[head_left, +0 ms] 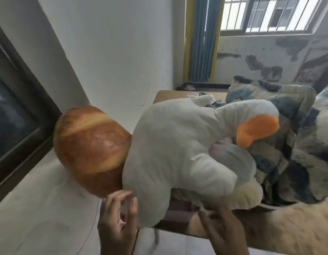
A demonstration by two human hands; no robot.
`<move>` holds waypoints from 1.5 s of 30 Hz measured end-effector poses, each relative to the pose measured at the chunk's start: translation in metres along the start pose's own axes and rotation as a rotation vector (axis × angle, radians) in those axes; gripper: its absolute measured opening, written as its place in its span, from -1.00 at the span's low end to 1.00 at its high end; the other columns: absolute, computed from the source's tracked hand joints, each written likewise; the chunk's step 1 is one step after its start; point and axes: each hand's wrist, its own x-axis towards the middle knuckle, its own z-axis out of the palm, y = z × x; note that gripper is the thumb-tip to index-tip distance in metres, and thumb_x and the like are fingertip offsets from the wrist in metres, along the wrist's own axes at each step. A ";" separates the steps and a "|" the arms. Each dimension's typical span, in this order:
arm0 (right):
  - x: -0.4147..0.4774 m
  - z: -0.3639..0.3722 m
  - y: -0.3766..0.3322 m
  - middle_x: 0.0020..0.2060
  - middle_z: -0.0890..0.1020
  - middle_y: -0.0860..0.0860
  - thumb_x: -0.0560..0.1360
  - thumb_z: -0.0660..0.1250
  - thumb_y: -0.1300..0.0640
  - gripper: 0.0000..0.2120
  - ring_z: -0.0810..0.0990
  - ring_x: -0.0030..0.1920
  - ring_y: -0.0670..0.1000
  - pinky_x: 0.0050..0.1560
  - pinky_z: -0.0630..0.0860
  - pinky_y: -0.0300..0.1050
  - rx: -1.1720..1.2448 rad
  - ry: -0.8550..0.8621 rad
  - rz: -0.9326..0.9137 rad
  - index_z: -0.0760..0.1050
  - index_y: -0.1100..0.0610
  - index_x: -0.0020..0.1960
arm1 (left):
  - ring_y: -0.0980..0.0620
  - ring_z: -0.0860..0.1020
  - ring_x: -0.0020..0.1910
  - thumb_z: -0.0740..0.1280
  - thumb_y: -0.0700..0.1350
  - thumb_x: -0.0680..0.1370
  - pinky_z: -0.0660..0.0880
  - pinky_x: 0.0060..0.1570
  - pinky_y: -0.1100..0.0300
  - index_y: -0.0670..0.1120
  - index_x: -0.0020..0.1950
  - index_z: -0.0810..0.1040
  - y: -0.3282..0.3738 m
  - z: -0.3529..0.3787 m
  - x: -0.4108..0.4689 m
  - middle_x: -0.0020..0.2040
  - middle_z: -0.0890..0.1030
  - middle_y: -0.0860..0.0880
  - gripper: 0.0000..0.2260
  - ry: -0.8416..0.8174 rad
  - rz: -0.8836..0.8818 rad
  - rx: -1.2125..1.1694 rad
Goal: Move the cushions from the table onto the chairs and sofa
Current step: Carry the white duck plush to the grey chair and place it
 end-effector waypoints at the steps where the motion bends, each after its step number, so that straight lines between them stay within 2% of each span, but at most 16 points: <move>1: 0.008 0.014 -0.012 -0.04 0.70 -0.18 0.41 0.44 -0.21 -0.67 0.67 -0.05 -0.17 -0.07 0.46 -0.50 0.067 -0.021 -0.037 0.57 -0.22 0.14 | -0.06 0.57 0.02 0.20 0.23 0.64 0.43 0.13 0.34 -0.18 0.06 0.65 0.003 0.009 0.019 0.03 0.59 -0.03 -0.50 0.021 0.024 -0.010; 3: 0.023 0.021 -0.028 0.02 0.69 -0.21 0.46 0.51 -0.16 -0.70 0.64 0.05 -0.23 -0.01 0.51 -0.38 0.129 -0.058 -0.002 0.56 -0.15 0.14 | -0.06 0.55 0.16 0.24 0.24 0.59 0.42 0.21 0.28 -0.15 0.22 0.60 0.013 0.015 0.047 0.17 0.52 0.03 -0.51 -0.017 -0.042 -0.045; 6: 0.042 0.038 -0.038 0.01 0.67 -0.40 0.36 0.55 -0.17 -0.63 0.62 0.11 -0.31 0.06 0.52 -0.45 0.342 -0.234 0.186 0.54 -0.20 0.11 | 0.15 0.34 0.38 0.19 0.34 0.50 0.25 0.35 0.27 -0.03 0.51 0.41 0.021 0.036 0.081 0.38 0.39 0.12 -0.32 -0.132 -0.162 -0.058; 10: 0.051 0.060 -0.040 0.09 0.73 -0.22 0.27 0.59 -0.32 -0.44 0.66 0.21 -0.16 0.27 0.58 -0.12 0.479 -0.311 0.335 0.65 -0.08 0.16 | 0.07 0.08 0.63 0.10 0.48 0.46 0.00 0.60 0.04 0.09 0.66 0.12 0.012 0.061 0.103 0.65 0.18 0.03 -0.16 -0.274 -0.216 -0.030; 12: 0.054 0.067 -0.041 0.09 0.71 -0.30 0.28 0.60 -0.24 -0.54 0.63 0.22 -0.23 0.29 0.55 -0.20 0.526 -0.320 0.387 0.63 -0.15 0.13 | 0.03 0.20 0.61 0.11 0.44 0.52 0.13 0.60 -0.01 0.07 0.64 0.21 0.010 0.067 0.103 0.63 0.28 0.02 -0.23 -0.290 -0.214 -0.098; 15: 0.057 0.065 -0.047 0.23 0.63 -0.27 0.30 0.61 -0.27 -0.52 0.57 0.33 -0.17 0.37 0.51 -0.16 0.562 -0.385 0.459 0.57 -0.23 0.15 | 0.00 0.42 0.50 0.13 0.26 0.62 0.32 0.45 0.18 -0.01 0.53 0.43 0.015 0.065 0.094 0.49 0.50 -0.02 -0.43 -0.259 -0.133 -0.163; 18: 0.067 0.052 -0.064 0.05 0.51 -0.45 0.43 0.55 -0.12 -0.71 0.50 0.14 -0.45 0.13 0.39 -0.60 0.514 -0.385 0.388 0.47 -0.24 0.03 | 0.04 0.55 0.38 0.12 0.20 0.65 0.46 0.36 0.20 0.05 0.45 0.49 0.027 0.054 0.095 0.37 0.61 -0.02 -0.54 -0.206 -0.074 -0.231; 19: 0.071 0.047 -0.073 0.08 0.50 -0.44 0.44 0.54 -0.11 -0.70 0.48 0.15 -0.46 0.20 0.37 -0.57 0.529 -0.370 0.365 0.45 -0.23 0.05 | 0.09 0.57 0.34 0.13 0.17 0.66 0.50 0.34 0.19 0.07 0.44 0.48 0.034 0.050 0.099 0.34 0.63 0.02 -0.59 -0.179 -0.054 -0.262; 21: 0.079 0.039 -0.086 0.32 0.56 -0.26 0.40 0.56 -0.19 -0.53 0.47 0.40 -0.21 0.50 0.34 -0.18 0.580 -0.367 0.303 0.50 -0.17 0.25 | 0.27 0.58 0.25 0.16 0.09 0.68 0.54 0.26 0.24 0.10 0.42 0.47 0.049 0.042 0.110 0.27 0.63 0.16 -0.67 -0.118 0.017 -0.324; 24: 0.086 0.020 -0.103 0.30 0.66 -0.10 0.46 0.54 -0.02 -0.54 0.57 0.38 -0.06 0.47 0.45 0.05 0.684 -0.245 0.231 0.58 0.03 0.33 | 0.49 0.53 0.07 0.20 -0.02 0.70 0.46 0.08 0.47 0.05 0.40 0.47 0.078 0.038 0.123 0.08 0.64 0.37 -0.72 -0.030 0.208 -0.395; 26: 0.085 -0.003 -0.111 0.27 0.68 -0.09 0.42 0.53 0.00 -0.52 0.59 0.35 -0.06 0.46 0.46 0.05 0.706 -0.172 0.214 0.60 0.05 0.31 | 0.49 0.50 0.19 0.22 -0.01 0.70 0.44 0.17 0.45 -0.01 0.38 0.48 0.103 0.041 0.123 0.20 0.55 0.43 -0.74 0.010 0.322 -0.485; 29: 0.067 -0.043 -0.109 0.33 0.64 -0.02 0.25 0.65 -0.22 -0.23 0.56 0.40 0.01 0.48 0.41 0.10 0.719 -0.023 0.199 0.59 0.10 0.35 | 0.22 0.51 0.35 0.18 0.05 0.71 0.48 0.31 0.25 -0.09 0.37 0.46 0.142 0.048 0.107 0.34 0.52 0.10 -0.68 0.006 0.489 -0.585; 31: 0.045 -0.076 -0.107 0.31 0.65 0.01 0.17 0.68 -0.25 -0.13 0.57 0.39 0.05 0.44 0.44 0.12 0.723 0.137 0.199 0.59 0.14 0.35 | 0.05 0.52 0.36 0.17 0.04 0.71 0.48 0.34 0.13 -0.11 0.38 0.44 0.169 0.055 0.089 0.35 0.52 -0.03 -0.67 -0.052 0.542 -0.672; 35: -0.022 -0.149 -0.101 0.40 0.58 0.10 0.34 0.62 -0.17 -0.19 0.50 0.46 0.12 0.51 0.33 0.26 0.621 0.365 0.122 0.49 0.23 0.44 | -0.22 0.57 0.34 0.20 -0.03 0.71 0.50 0.27 -0.26 -0.11 0.41 0.42 0.227 0.074 0.041 0.34 0.59 -0.21 -0.69 -0.191 0.648 -0.881; 39: -0.097 -0.215 -0.088 0.40 0.58 0.10 0.40 0.57 -0.19 -0.20 0.49 0.46 0.13 0.52 0.33 0.26 0.581 0.569 0.090 0.46 0.25 0.46 | -0.22 0.57 0.33 0.22 -0.03 0.70 0.49 0.25 -0.30 -0.01 0.41 0.45 0.299 0.076 -0.029 0.32 0.59 0.00 -0.71 -0.374 0.685 -1.041; 45: -0.212 -0.307 -0.043 0.38 0.60 0.08 0.41 0.56 -0.16 -0.36 0.50 0.46 0.10 0.53 0.33 0.20 0.575 0.766 0.091 0.56 0.14 0.37 | -0.17 0.62 0.26 0.23 0.03 0.69 0.54 0.20 -0.25 0.07 0.39 0.45 0.390 0.087 -0.159 0.28 0.62 -0.03 -0.72 -0.640 0.731 -1.146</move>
